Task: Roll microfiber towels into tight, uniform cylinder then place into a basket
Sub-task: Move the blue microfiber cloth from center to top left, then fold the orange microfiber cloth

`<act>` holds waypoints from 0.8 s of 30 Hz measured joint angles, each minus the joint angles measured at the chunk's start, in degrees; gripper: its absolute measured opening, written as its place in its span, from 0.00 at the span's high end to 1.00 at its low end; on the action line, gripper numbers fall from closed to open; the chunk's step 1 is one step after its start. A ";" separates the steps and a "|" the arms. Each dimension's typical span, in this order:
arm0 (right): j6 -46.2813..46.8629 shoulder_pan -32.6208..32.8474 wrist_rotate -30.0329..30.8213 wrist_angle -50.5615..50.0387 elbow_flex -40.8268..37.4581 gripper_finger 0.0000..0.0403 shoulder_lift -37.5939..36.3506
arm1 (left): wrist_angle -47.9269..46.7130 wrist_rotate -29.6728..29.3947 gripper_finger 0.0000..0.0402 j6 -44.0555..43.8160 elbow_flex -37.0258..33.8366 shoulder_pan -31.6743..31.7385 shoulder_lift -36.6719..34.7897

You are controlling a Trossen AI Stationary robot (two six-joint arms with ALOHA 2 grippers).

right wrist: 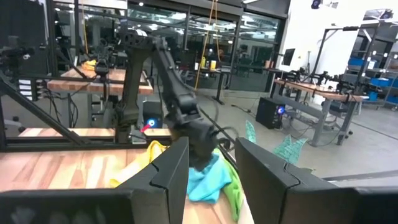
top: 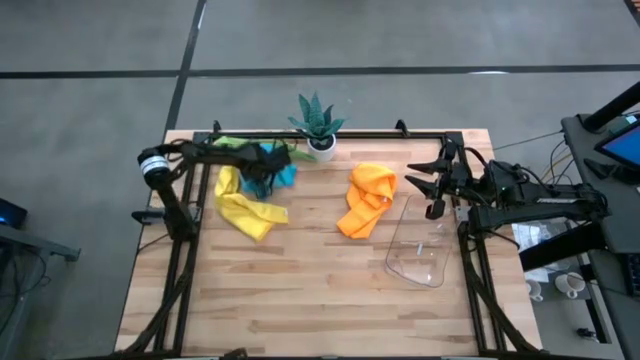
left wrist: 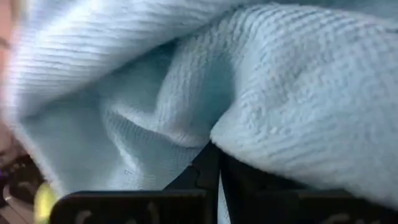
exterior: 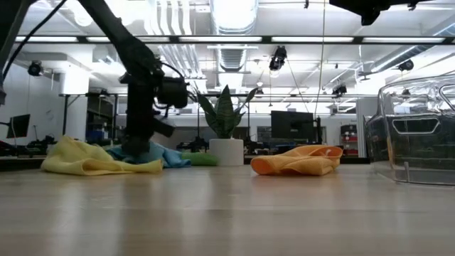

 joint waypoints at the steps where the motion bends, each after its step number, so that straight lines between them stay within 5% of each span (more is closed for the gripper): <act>1: 0.00 0.00 0.00 0.00 0.00 0.68 0.02 | 0.14 0.44 1.00 -0.04 0.97 0.39 -0.56; 10: -0.39 0.00 0.00 0.03 0.00 0.68 0.00 | 1.71 12.92 1.00 -0.40 6.40 -5.19 -12.56; 16: -0.39 0.00 0.00 0.05 0.00 0.68 0.00 | 13.11 27.60 1.00 -2.30 4.40 -13.62 -19.88; 24: -0.39 0.00 0.00 0.11 0.00 0.68 0.00 | 27.17 21.96 0.83 1.78 2.49 -30.44 -12.52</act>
